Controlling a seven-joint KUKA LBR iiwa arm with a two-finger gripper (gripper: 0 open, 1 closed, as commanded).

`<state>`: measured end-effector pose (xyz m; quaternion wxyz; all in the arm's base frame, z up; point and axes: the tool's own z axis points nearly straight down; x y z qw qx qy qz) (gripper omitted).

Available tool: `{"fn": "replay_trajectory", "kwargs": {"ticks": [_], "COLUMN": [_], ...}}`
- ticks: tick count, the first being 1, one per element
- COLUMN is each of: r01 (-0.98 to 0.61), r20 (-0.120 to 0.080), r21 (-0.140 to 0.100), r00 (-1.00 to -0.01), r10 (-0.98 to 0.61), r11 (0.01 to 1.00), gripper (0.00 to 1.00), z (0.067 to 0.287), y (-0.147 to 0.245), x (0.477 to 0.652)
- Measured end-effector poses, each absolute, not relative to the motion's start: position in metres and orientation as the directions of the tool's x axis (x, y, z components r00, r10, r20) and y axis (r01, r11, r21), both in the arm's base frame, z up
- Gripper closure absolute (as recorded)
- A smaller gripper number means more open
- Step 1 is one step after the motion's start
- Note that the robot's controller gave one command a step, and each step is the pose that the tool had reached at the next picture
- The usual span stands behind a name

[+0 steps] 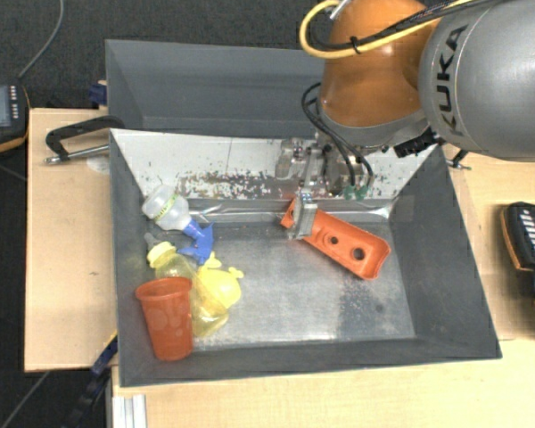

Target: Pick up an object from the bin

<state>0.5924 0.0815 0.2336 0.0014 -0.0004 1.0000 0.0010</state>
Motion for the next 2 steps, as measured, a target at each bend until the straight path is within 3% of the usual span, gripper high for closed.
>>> {"fn": "replay_trajectory", "kwargs": {"ticks": [1, 2], "r01": [0.037, -0.052], "r20": [-0.005, 0.003], "r21": [0.004, 0.001], "r00": [-0.999, -0.999], "r10": [0.037, -0.052], "r11": [0.999, 0.999], "gripper": [0.00, 0.00], "z": [0.181, 0.160], "y": [0.036, 0.017], "x": [0.585, 0.547]}}
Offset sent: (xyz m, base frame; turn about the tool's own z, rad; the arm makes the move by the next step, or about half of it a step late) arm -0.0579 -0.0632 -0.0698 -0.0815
